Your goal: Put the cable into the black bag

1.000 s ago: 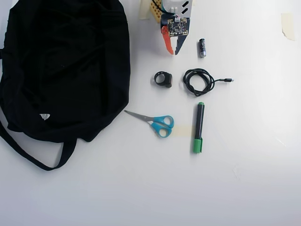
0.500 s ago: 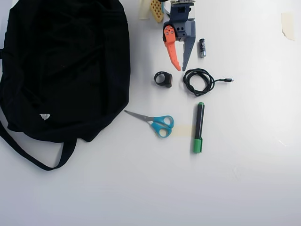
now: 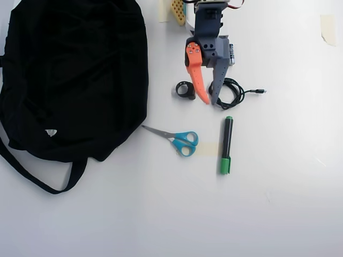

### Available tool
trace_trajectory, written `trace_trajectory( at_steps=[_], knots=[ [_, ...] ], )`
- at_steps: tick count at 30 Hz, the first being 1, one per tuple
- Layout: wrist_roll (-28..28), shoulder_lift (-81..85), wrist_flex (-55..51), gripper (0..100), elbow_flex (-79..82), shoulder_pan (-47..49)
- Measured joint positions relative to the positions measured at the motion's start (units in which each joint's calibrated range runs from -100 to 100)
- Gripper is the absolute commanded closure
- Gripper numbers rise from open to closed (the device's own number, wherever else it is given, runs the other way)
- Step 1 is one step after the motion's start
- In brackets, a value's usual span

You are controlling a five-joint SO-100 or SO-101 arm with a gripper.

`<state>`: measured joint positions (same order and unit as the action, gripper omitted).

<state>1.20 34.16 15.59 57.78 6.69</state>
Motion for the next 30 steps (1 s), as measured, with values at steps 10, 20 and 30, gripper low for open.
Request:
trace_trajectory(
  at_steps=[10,20,30],
  knots=[
    [0.0,-20.34,-10.3,98,-26.42,-0.96],
    [0.0,-32.46,-30.23,98,-55.82,-1.25],
    [0.0,-32.54,-30.74,98,-56.45,-1.25]
  ],
)
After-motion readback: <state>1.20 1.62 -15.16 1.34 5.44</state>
